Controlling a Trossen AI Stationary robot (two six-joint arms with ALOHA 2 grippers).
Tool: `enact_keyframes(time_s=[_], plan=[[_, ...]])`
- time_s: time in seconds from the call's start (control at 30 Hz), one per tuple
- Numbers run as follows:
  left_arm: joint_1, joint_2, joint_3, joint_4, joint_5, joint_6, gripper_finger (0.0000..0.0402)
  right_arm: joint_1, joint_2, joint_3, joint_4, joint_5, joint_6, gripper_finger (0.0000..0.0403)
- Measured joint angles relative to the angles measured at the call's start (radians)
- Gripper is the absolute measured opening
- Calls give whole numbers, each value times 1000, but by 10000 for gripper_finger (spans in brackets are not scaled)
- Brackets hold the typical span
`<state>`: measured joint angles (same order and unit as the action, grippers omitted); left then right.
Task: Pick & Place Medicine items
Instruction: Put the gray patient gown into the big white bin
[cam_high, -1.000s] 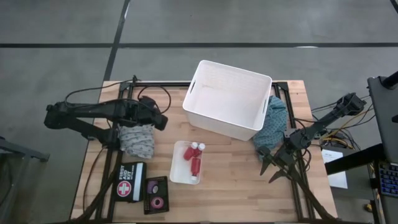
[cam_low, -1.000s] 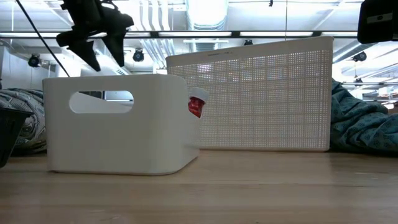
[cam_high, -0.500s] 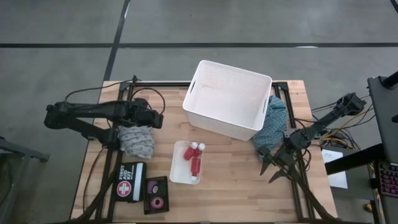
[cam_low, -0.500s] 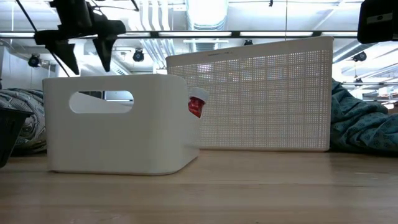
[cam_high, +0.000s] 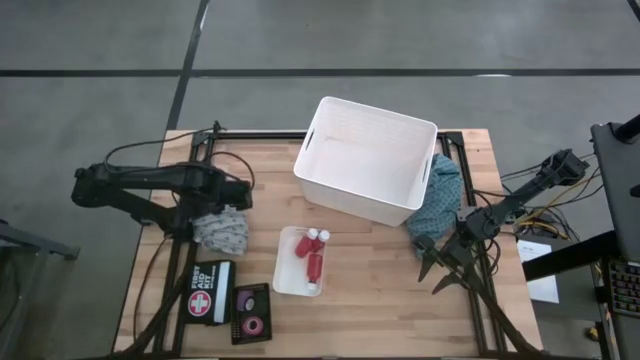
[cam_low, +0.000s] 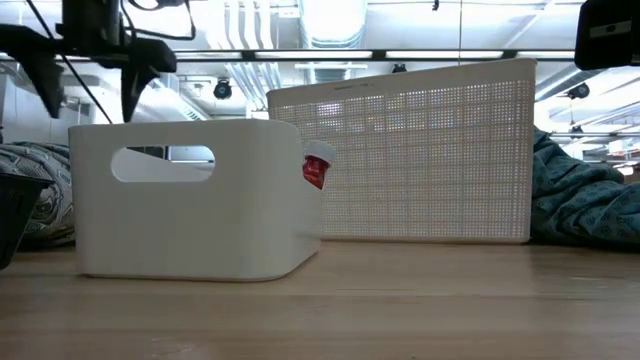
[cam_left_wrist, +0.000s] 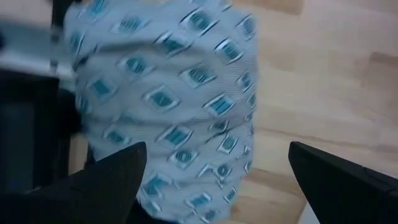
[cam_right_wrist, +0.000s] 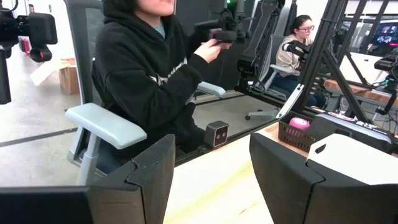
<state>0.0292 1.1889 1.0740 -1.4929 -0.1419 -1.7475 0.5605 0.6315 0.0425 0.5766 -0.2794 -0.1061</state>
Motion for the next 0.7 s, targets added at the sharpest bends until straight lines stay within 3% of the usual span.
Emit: enact_keyframes(time_s=[0.1, 0.3, 0.7], plan=[[0, 4, 0, -12, 47, -90, 400, 0, 0, 0, 0, 0, 1, 206], [1, 79, 0, -65, 85, -113, 400, 0, 0, 0, 0, 0, -1, 206], [13, 292, 5, -38, -39, -94, 400, 0, 0, 0, 0, 0, 1, 206]])
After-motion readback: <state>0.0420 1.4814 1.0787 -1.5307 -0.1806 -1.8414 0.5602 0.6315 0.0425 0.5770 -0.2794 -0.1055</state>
